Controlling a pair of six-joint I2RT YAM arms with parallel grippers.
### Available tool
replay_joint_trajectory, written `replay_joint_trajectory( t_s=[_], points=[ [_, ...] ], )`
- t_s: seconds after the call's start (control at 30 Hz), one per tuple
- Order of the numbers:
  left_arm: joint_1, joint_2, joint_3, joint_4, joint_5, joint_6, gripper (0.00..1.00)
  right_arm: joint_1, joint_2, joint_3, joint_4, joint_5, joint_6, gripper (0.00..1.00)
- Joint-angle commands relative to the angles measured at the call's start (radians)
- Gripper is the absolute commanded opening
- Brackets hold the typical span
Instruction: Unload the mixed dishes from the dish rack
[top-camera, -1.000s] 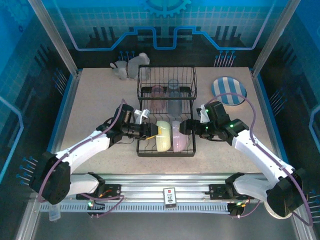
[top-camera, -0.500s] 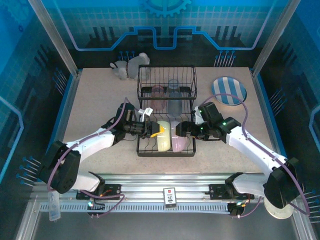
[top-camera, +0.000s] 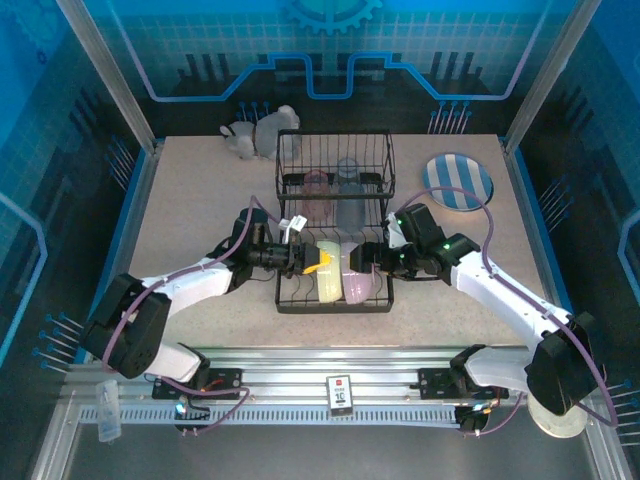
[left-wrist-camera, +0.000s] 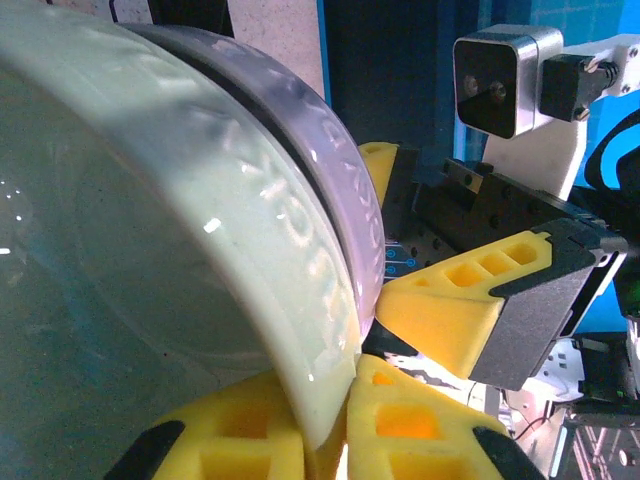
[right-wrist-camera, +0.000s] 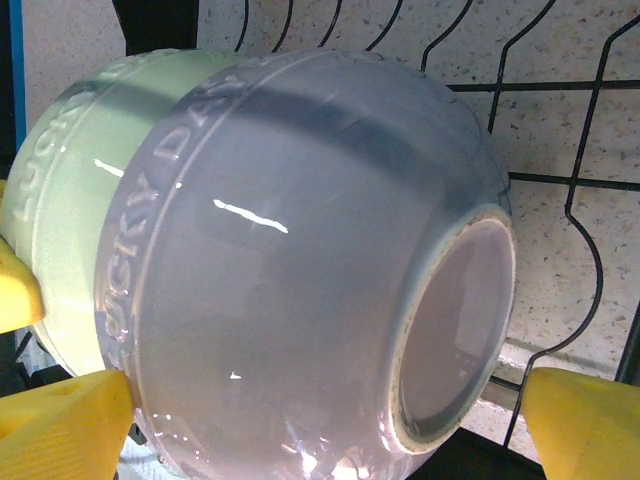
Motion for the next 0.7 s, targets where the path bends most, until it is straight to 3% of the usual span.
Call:
replay_joint_trajectory(
  t_s=[0.0,0.67],
  points=[
    [-0.006,0.026,0.0,0.043,0.004,-0.059,0.0,-0.026,0.019,-0.006,-0.055,0.07,-0.009,1.0],
    [-0.004,0.014,0.016,0.149,0.01,-0.139,0.0,-0.106,-0.011,-0.042,-0.095,0.081,-0.012,0.99]
  ],
)
